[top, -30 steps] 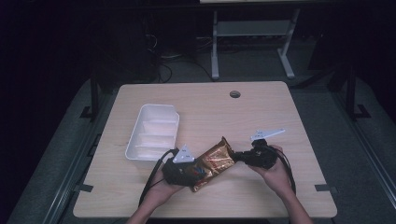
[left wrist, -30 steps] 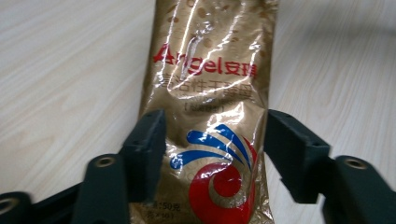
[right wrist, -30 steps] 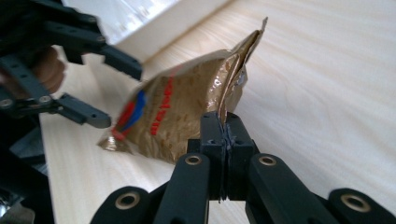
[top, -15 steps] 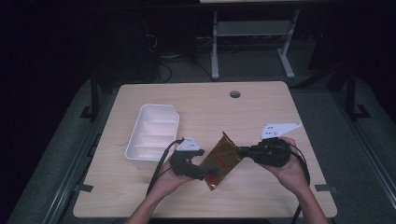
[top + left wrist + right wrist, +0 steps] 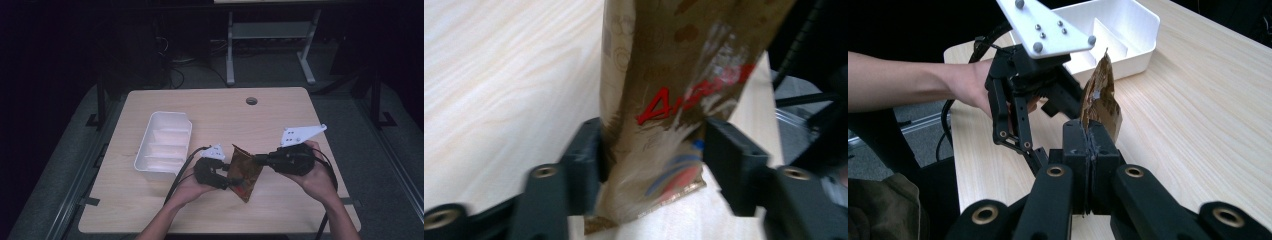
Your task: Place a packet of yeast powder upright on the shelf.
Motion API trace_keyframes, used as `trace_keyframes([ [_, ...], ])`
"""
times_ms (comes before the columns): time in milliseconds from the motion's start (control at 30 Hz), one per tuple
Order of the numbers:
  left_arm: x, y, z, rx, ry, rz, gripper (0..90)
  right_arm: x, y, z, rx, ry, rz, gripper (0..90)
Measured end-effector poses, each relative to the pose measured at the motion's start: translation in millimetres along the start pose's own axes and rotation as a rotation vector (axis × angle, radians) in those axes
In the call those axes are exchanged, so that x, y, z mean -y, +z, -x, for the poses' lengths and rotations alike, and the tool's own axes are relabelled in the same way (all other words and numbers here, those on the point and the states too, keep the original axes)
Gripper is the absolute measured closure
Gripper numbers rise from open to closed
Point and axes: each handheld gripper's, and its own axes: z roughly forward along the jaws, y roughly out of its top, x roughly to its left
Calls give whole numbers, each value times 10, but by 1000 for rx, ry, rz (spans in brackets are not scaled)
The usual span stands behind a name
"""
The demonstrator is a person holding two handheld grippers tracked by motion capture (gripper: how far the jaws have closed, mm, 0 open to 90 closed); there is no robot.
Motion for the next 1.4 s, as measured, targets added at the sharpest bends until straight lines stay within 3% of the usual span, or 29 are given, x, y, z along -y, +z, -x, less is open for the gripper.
trace_keyframes([
  [100, 21, -3, 22, 4, 10, -10, 603, 5, -4, 15, 8, 2, -4, 885],
  [267, 59, -5, 62, -28, 38, -32, 745, 55, -1, 60, 18, 19, 1, 849],
  [333, 75, 4, 62, -25, 33, -32, 765, 85, -5, 83, 24, 35, 9, 811],
  [467, 88, 4, 69, -37, 49, -50, 787, 172, 1, 153, 10, 67, 26, 634],
  [667, 109, 43, 87, -33, 56, -74, 833, 362, 73, 274, 6, 126, 41, 512],
  [767, 131, 75, 87, -20, 48, -74, 844, 479, 111, 346, -1, 184, 62, 564],
  [833, 139, 77, 86, -8, 43, -70, 858, 534, 120, 385, 2, 207, 71, 666],
  [900, 142, 76, 91, -4, 41, -65, 867, 566, 121, 413, -6, 230, 80, 688],
  [933, 142, 76, 91, -4, 41, -65, 870, 566, 121, 413, -6, 230, 80, 688],
  [1000, 143, 74, 98, 0, 46, -71, 870, 576, 151, 409, 7, 223, 59, 795],
  [1067, 143, 68, 96, 3, 46, -71, 868, 568, 155, 401, 9, 220, 55, 818],
  [1133, 146, 50, 94, 8, 46, -64, 814, 536, 154, 381, 3, 201, 56, 858],
  [1300, 137, 19, 49, 43, 0, -24, 456, 430, 136, 325, -69, 149, 76, 873],
  [1400, 139, 32, 39, 68, -5, -21, 433, 326, 144, 259, -85, 106, 75, 873],
])
